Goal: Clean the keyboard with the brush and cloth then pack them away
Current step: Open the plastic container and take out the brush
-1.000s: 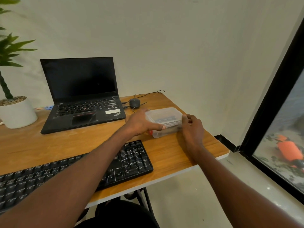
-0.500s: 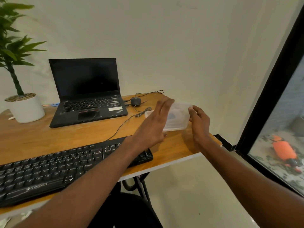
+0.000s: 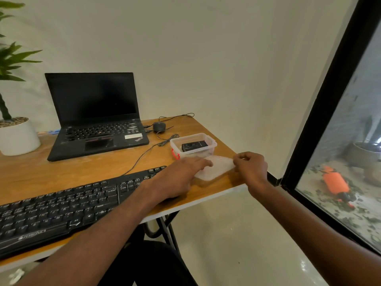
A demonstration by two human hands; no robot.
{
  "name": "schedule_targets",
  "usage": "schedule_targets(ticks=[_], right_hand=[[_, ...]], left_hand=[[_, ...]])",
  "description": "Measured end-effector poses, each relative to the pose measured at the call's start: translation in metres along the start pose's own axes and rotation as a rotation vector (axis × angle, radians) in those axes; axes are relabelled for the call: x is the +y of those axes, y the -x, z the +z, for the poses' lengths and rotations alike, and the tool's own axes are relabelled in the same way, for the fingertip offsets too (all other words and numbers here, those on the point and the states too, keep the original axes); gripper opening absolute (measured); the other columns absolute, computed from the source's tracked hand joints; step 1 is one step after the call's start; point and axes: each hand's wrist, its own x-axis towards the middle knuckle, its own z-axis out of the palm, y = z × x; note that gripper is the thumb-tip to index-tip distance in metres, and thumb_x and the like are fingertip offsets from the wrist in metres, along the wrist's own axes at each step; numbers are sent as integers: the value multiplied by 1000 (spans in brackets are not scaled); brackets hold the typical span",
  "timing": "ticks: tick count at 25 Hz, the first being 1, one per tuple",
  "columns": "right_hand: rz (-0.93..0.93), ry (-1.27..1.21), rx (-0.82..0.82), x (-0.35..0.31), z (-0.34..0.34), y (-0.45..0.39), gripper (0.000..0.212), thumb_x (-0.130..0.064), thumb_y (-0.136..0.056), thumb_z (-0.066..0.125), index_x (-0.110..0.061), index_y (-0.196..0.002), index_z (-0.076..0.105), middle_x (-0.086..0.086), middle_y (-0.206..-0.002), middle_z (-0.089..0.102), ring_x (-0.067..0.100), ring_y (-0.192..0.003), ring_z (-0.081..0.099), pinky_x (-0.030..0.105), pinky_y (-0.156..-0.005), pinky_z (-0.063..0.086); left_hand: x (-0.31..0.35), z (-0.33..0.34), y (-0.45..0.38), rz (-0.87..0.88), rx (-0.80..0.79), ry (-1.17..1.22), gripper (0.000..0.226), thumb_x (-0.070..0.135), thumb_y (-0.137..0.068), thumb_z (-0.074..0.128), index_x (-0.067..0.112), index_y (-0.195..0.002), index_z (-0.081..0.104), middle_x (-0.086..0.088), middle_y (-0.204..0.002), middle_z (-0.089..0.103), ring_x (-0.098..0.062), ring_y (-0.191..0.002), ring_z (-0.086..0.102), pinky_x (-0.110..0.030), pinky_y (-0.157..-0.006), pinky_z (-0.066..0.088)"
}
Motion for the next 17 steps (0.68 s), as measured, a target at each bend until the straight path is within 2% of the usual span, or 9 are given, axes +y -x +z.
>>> schedule_targets(ticks=[2, 4, 5, 7, 10, 12, 13, 15, 17], right_hand=[[-155, 227, 12, 8, -2, 13, 18, -8, -86, 64, -18, -92, 77, -2, -88, 72, 16, -81, 67, 34, -72, 58], [-205, 319, -20, 9, 1, 18, 20, -5, -83, 61, -19, -87, 74, -4, -86, 69, 11, -77, 62, 28, -65, 51], [-221, 359, -35, 8, 3, 19, 19, -5, -81, 61, -19, -85, 73, -3, -87, 68, 13, -76, 61, 30, -67, 52], [-267, 448, -40, 6, 7, 17, 13, -11, -81, 61, -18, -84, 72, 0, -93, 67, 17, -77, 60, 36, -71, 55], [-466, 523, -62, -5, 16, 17, 12, -24, -93, 61, -20, -101, 69, -1, -106, 59, 15, -86, 58, 25, -67, 45], [-618, 485, -139, -22, 28, 10, 19, -22, -97, 61, -20, -113, 71, -4, -111, 63, 12, -93, 60, 21, -74, 47], [-656, 456, -188, -32, 36, 2, 21, -22, -97, 61, -21, -115, 72, -5, -112, 67, 10, -95, 62, 22, -77, 49], [-670, 448, -288, -51, 57, -20, 21, -24, -99, 61, -23, -115, 73, -6, -112, 72, 12, -98, 66, 29, -84, 54], [-688, 542, -385, -67, 77, -41, 22, -25, -99, 62, -23, -118, 73, -2, -116, 73, 17, -104, 67, 36, -91, 56]], left_hand=[[-5, 1, 2, -72, -67, 52, 76, -4, -93, 69, 38, -153, 47, 8, -148, 57, -14, -136, 54, -26, -106, 46], [-6, 1, 2, -103, -99, 42, 75, -5, -93, 68, 36, -153, 48, 6, -149, 57, -15, -137, 54, -28, -107, 47], [-6, 1, 2, -112, -100, 15, 75, -5, -92, 68, 34, -152, 49, 5, -150, 57, -16, -137, 54, -30, -108, 48], [-6, -1, 1, -121, -26, -69, 70, -4, -90, 71, 31, -148, 54, 4, -147, 60, -18, -134, 56, -34, -107, 51], [-19, -3, 1, -175, 218, -115, 47, 7, -95, 71, 25, -137, 64, 1, -138, 64, -22, -126, 58, -37, -102, 51], [-28, -3, 1, -245, 361, -72, 40, 16, -100, 69, 21, -139, 62, 0, -140, 59, -22, -128, 55, -36, -105, 49], [-33, -4, 0, -291, 380, -58, 44, 21, -101, 68, 18, -144, 59, -1, -144, 56, -23, -132, 52, -37, -108, 47], [-42, -4, -5, -382, 328, -30, 53, 30, -101, 69, 16, -150, 54, -5, -148, 55, -25, -135, 52, -39, -109, 45], [-49, -5, -11, -444, 272, 36, 52, 32, -101, 67, 18, -149, 54, -5, -139, 65, -27, -128, 60, -37, -97, 47]])
